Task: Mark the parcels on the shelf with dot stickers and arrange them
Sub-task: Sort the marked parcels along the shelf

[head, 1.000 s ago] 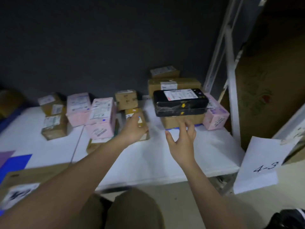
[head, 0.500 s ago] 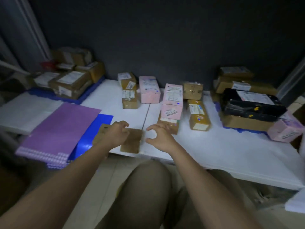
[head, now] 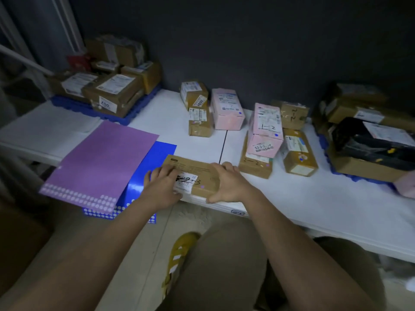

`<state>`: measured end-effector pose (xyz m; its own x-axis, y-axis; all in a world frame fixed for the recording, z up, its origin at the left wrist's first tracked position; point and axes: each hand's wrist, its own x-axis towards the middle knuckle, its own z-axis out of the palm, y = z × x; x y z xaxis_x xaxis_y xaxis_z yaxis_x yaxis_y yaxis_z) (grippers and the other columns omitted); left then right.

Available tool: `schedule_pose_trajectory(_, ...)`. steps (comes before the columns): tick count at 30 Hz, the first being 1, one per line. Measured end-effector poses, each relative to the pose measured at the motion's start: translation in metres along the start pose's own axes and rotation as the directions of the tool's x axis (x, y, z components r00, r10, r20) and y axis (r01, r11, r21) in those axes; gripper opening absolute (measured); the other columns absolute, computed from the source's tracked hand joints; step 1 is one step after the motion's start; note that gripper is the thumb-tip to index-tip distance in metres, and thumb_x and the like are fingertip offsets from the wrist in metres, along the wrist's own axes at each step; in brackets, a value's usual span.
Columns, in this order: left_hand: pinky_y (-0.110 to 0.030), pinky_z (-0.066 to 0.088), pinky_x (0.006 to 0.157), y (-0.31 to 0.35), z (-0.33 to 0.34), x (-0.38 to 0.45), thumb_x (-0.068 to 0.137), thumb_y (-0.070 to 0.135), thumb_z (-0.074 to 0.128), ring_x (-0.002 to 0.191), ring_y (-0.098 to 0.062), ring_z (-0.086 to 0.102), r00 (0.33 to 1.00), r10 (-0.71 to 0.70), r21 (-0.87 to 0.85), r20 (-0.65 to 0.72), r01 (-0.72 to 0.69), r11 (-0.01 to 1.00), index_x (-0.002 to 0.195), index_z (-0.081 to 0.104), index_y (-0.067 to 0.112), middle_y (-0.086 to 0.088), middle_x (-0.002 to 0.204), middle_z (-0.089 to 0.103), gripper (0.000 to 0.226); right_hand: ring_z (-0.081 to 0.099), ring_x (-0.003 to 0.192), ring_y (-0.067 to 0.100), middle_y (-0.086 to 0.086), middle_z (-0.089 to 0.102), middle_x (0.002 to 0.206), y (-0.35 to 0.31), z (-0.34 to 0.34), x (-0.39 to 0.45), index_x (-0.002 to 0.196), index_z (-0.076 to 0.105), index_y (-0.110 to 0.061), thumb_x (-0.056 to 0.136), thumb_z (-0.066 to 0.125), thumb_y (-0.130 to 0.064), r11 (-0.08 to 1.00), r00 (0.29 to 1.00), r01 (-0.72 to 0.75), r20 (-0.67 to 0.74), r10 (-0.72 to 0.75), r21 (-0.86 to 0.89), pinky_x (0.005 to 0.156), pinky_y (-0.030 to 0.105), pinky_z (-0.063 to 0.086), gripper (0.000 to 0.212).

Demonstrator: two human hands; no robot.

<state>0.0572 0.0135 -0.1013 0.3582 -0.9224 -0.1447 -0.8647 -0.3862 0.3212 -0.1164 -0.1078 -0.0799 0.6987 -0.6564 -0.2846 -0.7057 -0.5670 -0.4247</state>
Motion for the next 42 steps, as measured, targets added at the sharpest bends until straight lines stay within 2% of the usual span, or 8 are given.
schedule_pose_trajectory(5,-0.044,0.024,0.11,0.048,-0.019,0.005,0.088,0.027,0.061,0.134,-0.027,0.031,0.945,0.21,-0.015,-0.25,-0.221,0.975,0.141,0.042,0.024,0.001,0.148,0.036,0.057,0.04,0.124,0.016,-0.006,0.029,0.127,0.018,-0.047,-0.053,0.141,0.034,-0.031,0.058,0.085,-0.051,0.927,0.966,-0.033,-0.227,0.126,0.373,0.106,0.033,0.038,0.1)
schedule_pose_trajectory(11,-0.044,0.044,0.094,0.161,-0.024,0.008,0.084,0.012,0.063,0.123,-0.031,0.045,0.793,0.464,-0.001,-0.395,-0.506,0.863,0.133,0.053,0.017,-0.004,0.137,0.052,0.05,0.035,0.132,0.012,-0.013,0.024,0.136,0.073,-0.076,-0.147,0.14,0.033,-0.039,0.07,0.081,-0.043,0.762,0.8,0.129,-0.521,0.299,0.635,0.109,0.031,0.036,0.085)
schedule_pose_trajectory(20,-0.037,0.03,0.106,0.346,-0.007,0.015,0.092,0.019,0.051,0.135,-0.022,0.029,0.695,0.65,0.04,-0.307,-0.673,0.738,0.14,0.042,0.025,0.002,0.146,0.038,0.05,0.043,0.126,0.011,-0.008,0.039,0.136,0.182,-0.118,-0.251,0.128,0.043,-0.043,0.058,0.084,-0.053,0.743,0.451,0.248,-0.753,0.48,0.622,0.105,0.042,0.044,0.082)
schedule_pose_trajectory(25,-0.038,0.032,0.107,0.433,0.0,0.042,0.093,0.024,0.051,0.134,-0.021,0.031,0.656,0.696,0.092,-0.292,-0.705,0.703,0.141,0.039,0.025,0.0,0.145,0.039,0.05,0.049,0.124,0.016,-0.004,0.042,0.137,0.253,-0.142,-0.263,0.127,0.047,-0.039,0.054,0.083,-0.063,0.744,0.326,0.281,-0.789,0.521,0.606,0.098,0.042,0.05,0.085)
schedule_pose_trajectory(29,-0.042,0.034,0.107,0.482,0.001,0.082,0.096,0.033,0.048,0.14,-0.025,0.023,0.707,0.638,0.086,-0.305,-0.647,0.758,0.146,0.027,0.024,-0.006,0.152,0.027,0.055,0.042,0.124,0.013,-0.006,0.039,0.133,0.289,-0.167,-0.241,0.118,0.051,-0.041,0.061,0.085,-0.048,0.772,0.213,0.279,-0.821,0.53,0.571,0.095,0.02,0.047,0.067)
schedule_pose_trajectory(31,-0.043,0.03,0.111,0.497,-0.002,0.107,0.097,0.035,0.045,0.143,-0.026,0.018,0.745,0.6,0.052,-0.291,-0.614,0.788,0.149,0.02,0.023,-0.007,0.156,0.021,0.059,0.038,0.127,0.015,-0.007,0.036,0.135,0.3,-0.184,-0.216,0.119,0.05,-0.04,0.062,0.082,-0.051,0.799,0.168,0.214,-0.827,0.537,0.562,0.098,0.027,0.044,0.066)
schedule_pose_trajectory(38,-0.046,0.037,0.102,0.495,-0.027,0.195,0.097,0.041,0.041,0.131,-0.035,0.033,0.833,0.509,0.118,-0.217,-0.496,0.86,0.138,0.038,0.021,-0.011,0.144,0.037,0.045,0.028,0.13,0.026,0.008,0.026,0.14,0.314,-0.241,-0.093,0.125,0.05,-0.018,0.067,0.079,-0.052,0.876,0.168,0.065,-0.871,0.462,0.477,0.099,0.031,0.037,0.073)
schedule_pose_trajectory(42,-0.046,0.035,0.105,0.482,-0.038,0.202,0.098,0.038,0.042,0.134,-0.035,0.03,0.87,0.459,0.132,-0.179,-0.441,0.888,0.144,0.031,0.023,-0.011,0.144,0.036,0.049,0.006,0.143,0.035,0.015,0.004,0.156,0.323,-0.252,-0.057,0.147,0.028,-0.021,0.073,0.064,-0.07,0.844,0.39,-0.242,-0.749,0.536,0.478,0.113,0.046,0.02,0.096)
